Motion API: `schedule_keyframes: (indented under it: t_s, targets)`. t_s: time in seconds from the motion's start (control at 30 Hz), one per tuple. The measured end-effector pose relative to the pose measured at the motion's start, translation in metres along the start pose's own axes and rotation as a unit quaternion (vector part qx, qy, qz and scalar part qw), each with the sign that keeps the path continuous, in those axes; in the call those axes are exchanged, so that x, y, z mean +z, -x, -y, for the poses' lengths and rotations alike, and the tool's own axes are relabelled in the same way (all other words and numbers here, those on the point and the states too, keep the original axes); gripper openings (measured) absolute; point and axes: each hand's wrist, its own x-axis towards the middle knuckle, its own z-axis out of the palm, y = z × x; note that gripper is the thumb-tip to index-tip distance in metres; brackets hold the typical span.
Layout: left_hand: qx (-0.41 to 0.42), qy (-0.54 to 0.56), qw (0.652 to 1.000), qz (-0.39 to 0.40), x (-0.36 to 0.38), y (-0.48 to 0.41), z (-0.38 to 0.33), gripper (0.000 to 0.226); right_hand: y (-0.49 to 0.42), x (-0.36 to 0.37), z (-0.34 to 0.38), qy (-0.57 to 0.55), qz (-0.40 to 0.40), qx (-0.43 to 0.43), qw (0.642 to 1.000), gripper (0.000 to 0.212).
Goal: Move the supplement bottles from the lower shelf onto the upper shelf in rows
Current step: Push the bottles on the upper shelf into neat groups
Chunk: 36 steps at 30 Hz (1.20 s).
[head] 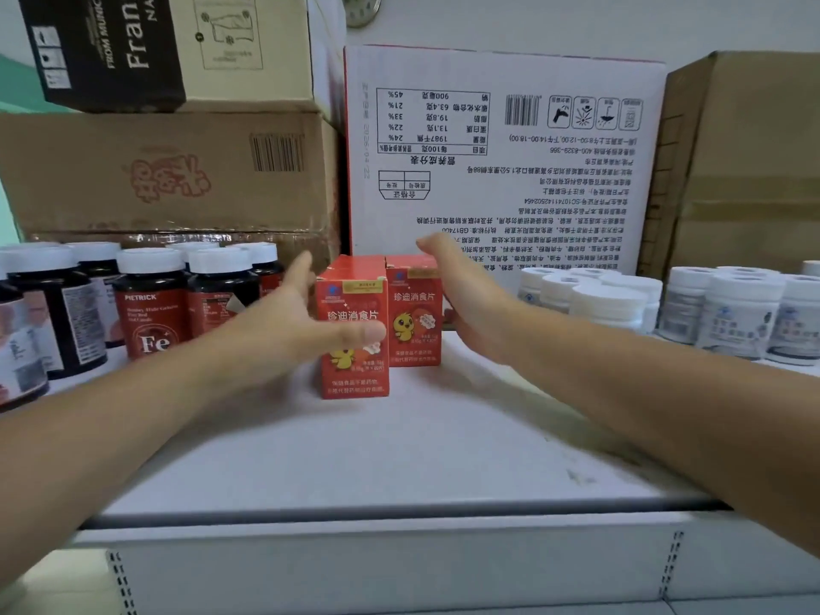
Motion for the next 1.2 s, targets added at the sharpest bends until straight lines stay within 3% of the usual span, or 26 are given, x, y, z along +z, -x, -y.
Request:
schedule_keyframes:
  t_s: [0.07,0.17,0.27,0.47,0.53,0.63,0.8,0.9,1.0,1.2]
  targets:
    - [0.045,0.016,0.996,-0.077,-0.008,0.006,-0.018,0.163,0.008,-0.012,0.021,0.010,-0.002,-0.028,1.000,0.041]
    - [0.198,0.013,0.969,-0.146,-0.008,0.016,-0.048,0.154,0.019,-0.041,0.058,-0.041,0.006,-0.080,0.996,0.062]
    - [0.259,0.020,0.958,-0.119,0.014,0.015,-0.078,0.146,0.032,-0.083,0.075,-0.041,-0.027,-0.132,0.990,0.065]
    - [0.108,-0.102,0.985,0.085,0.099,-0.013,-0.092,0.147,0.038,-0.174,0.032,0.133,-0.157,-0.113,0.972,0.049]
    - [0.072,-0.095,0.986,0.115,0.121,-0.024,-0.096,0.143,0.040,-0.193,0.014,0.182,-0.156,-0.092,0.967,0.059]
    - [0.037,-0.066,0.989,0.127,0.143,-0.045,-0.101,0.128,0.034,-0.207,-0.015,0.180,-0.134,-0.055,0.973,0.072]
    - [0.010,-0.029,0.990,0.140,0.154,-0.070,-0.099,0.140,0.015,-0.210,-0.054,0.124,-0.042,-0.016,0.991,0.088]
    - [0.019,-0.018,0.989,0.144,0.159,-0.070,-0.088,0.108,0.011,-0.206,-0.068,0.093,0.000,-0.007,0.996,0.084]
    - [0.028,-0.048,0.986,0.157,0.164,-0.073,-0.071,0.127,0.010,-0.204,-0.073,0.049,-0.001,-0.015,0.999,0.067]
    - [0.042,-0.045,0.986,0.153,0.169,-0.074,-0.068,0.119,0.013,-0.204,-0.074,0.023,0.027,-0.009,0.999,0.045]
